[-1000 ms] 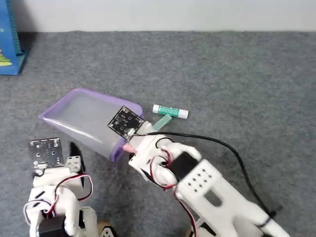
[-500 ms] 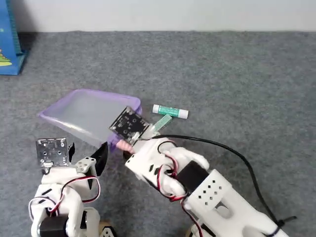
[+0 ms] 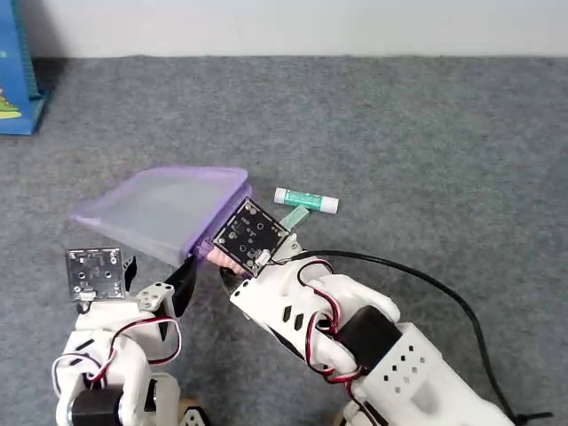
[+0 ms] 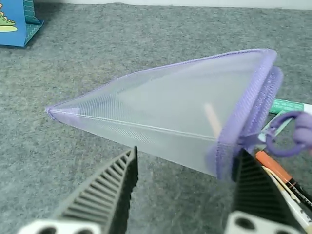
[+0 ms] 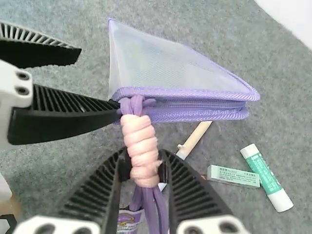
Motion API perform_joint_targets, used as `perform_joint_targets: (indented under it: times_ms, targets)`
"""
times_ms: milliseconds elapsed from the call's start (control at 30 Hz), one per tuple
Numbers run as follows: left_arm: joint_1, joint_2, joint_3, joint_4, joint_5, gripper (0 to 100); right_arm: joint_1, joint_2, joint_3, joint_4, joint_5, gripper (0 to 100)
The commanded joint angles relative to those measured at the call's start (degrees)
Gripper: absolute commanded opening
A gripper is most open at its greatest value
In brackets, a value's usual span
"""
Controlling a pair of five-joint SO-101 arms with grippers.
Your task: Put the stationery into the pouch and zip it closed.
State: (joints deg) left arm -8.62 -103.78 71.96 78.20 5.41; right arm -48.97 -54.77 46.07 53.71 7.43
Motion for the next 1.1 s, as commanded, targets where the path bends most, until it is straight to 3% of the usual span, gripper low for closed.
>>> perform_joint_targets:
  times_ms: [0, 167, 700, 1067]
  targets:
    - [0.3, -0.6, 0.9, -1.2, 0.6, 30, -2.4, -2.2, -3.0, 0.9, -0.5, 0.8]
    - [-0.1, -0.6, 2.6, -3.1, 0.6, 29, -3.9, -2.2, -5.1, 4.4, -0.5, 0.8]
    - [0.2, -0.6, 2.3, -4.2, -2.9, 1, -3.6, -11.5, -5.7, 11.2, 0.0, 0.8]
    - [-0.2, -0.6, 2.2, -4.0, -2.7, 1, 10.7, -11.6, -5.7, 14.2, 5.1, 0.7]
